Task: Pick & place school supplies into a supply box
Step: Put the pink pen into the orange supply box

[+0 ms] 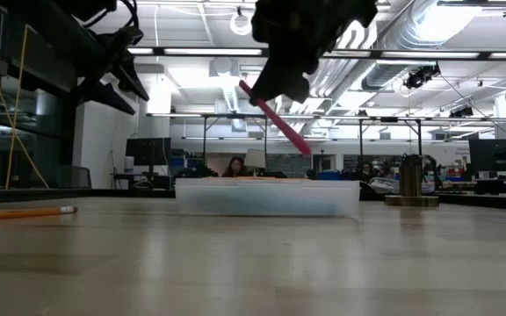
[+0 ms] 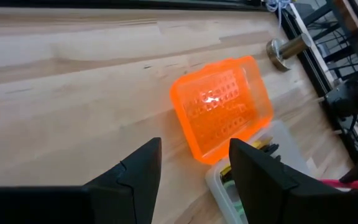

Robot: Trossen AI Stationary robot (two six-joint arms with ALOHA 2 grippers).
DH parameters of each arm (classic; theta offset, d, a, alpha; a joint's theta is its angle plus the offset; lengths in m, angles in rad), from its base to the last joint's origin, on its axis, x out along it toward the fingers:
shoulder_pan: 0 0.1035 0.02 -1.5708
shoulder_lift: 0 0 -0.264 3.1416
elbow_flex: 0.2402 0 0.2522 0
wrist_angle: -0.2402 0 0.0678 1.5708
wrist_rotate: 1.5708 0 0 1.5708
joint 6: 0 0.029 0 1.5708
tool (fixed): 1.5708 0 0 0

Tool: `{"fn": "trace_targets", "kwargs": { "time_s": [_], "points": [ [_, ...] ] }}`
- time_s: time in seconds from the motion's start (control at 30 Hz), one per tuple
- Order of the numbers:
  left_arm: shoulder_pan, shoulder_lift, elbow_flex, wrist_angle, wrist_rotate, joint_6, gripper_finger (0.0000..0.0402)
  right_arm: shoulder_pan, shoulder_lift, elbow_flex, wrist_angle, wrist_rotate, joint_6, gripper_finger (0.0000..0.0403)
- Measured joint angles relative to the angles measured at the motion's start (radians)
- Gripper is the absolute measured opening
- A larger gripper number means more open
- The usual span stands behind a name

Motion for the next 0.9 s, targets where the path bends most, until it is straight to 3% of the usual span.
{"fn": "trace_targets", "kwargs": {
  "time_s": [0.47,0.9],
  "points": [
    [0.000,-0.002,0.000,0.106,0.012,0.071,0.0216,0.000,0.081,0.020,-0.036,-0.011,-0.021,0.0000],
    [0.000,-0.001,0.000,0.105,0.037,0.071,0.0216,0.000,0.129,0.019,-0.056,-0.008,-0.048,0.0000]
  ]
}}
